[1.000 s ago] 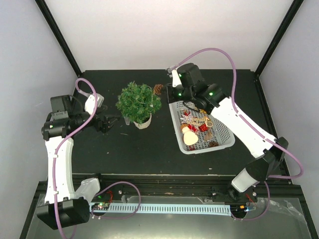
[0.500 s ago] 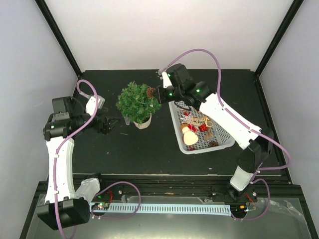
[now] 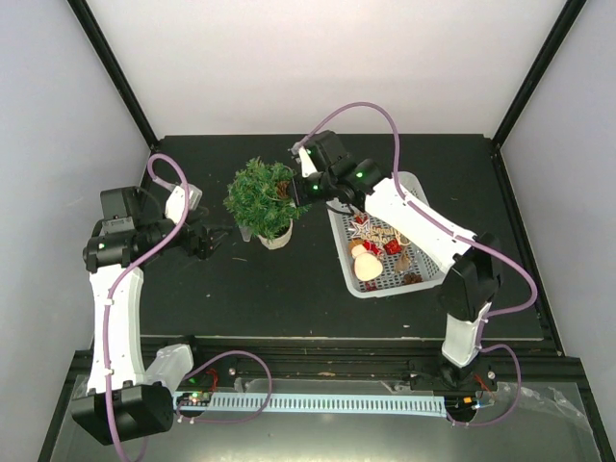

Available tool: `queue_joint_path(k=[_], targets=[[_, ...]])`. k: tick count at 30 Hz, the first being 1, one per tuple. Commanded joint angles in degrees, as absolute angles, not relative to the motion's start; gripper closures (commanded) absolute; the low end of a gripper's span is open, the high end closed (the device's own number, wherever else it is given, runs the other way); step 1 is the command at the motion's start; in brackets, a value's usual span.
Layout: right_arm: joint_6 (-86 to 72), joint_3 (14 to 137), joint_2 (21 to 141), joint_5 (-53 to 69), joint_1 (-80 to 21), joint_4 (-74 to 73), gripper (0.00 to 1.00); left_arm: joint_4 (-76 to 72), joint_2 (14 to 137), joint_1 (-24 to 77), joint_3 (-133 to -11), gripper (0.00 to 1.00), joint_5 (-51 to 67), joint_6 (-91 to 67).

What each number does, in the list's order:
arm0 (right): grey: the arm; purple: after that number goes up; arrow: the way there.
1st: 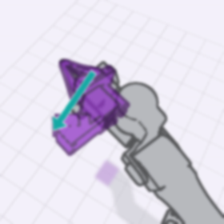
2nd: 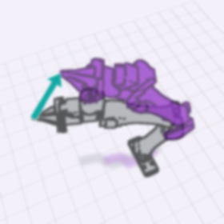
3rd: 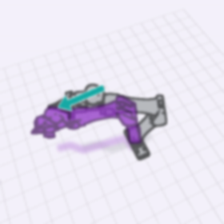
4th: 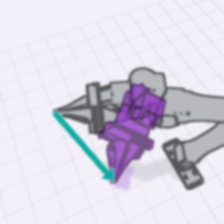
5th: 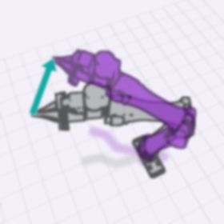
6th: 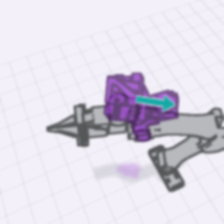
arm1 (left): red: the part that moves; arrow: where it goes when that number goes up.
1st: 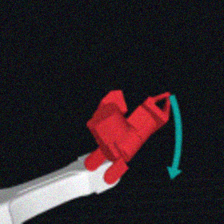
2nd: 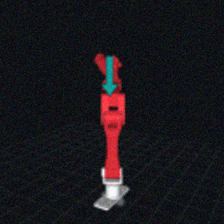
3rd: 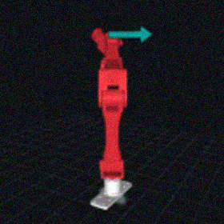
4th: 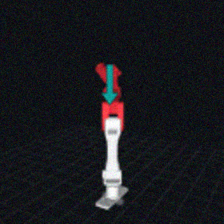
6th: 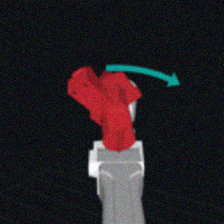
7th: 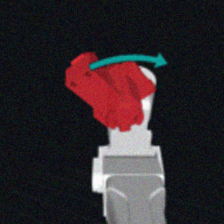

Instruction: Decorate the small christmas tree

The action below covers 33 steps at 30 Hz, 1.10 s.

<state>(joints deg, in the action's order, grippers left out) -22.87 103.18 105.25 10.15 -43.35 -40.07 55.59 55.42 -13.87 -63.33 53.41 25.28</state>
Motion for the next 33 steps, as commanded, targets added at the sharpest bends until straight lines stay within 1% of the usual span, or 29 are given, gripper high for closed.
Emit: queue_joint_path(k=[1,7,11,13,15,17,21,23,25,27,30,33], targets=[[-22.84,106.46,107.0,10.61,-43.65,-39.26,0.87,54.27,54.13,-14.17,-62.95,0.01,54.84,24.52],[-23.01,108.58,108.97,10.94,-43.71,-39.73,0.86,54.38,53.96,-14.16,-62.58,0.01,54.84,24.58],[-23.2,108.14,107.63,10.35,-43.7,-39.72,0.76,54.43,54.05,-14.16,-62.49,0.01,54.74,24.67],[-23.04,107.73,106.72,10.05,-43.68,-39.77,0.72,54.19,54.05,-14.17,-62.4,0.01,54.67,24.7],[-22.9,107.49,106.04,9.82,-43.68,-40.08,0.64,53.92,54.14,-14.15,-62.25,0.01,54.67,24.55],[-22.85,107.28,105.23,9.34,-43.73,-40.33,0.6,53.65,54.2,-14.15,-62.14,0.01,54.68,24.49],[-22.89,106.89,102.68,5.96,-43.67,-41.34,0.57,53.62,54.14,-14.17,-61.93,0.01,54.3,24.51],[-23.03,106.3,100.67,3.52,-43.59,-41.67,0.49,53.82,54.16,-14.15,-62.04,0.01,54.1,24.57],[-23.11,105.6,98.77,1.0,-43.4,-42.1,0.45,53.96,54.23,-14.15,-62.13,0.01,54.06,24.68],[-23.21,104.56,96.9,-0.32,-43.12,-42.77,0.37,53.96,54.38,-14.17,-62.37,0.01,54.14,24.63],[-24.74,101.03,93.5,-3.19,-42.29,-44.8,0.33,54.12,54.48,-14.16,-62.87,0.01,54.13,24.6],[-28.53,93.51,90.43,-7.13,-40.43,-47.41,0.29,54.45,54.66,-14.19,-63.46,0.01,54.15,24.55]])
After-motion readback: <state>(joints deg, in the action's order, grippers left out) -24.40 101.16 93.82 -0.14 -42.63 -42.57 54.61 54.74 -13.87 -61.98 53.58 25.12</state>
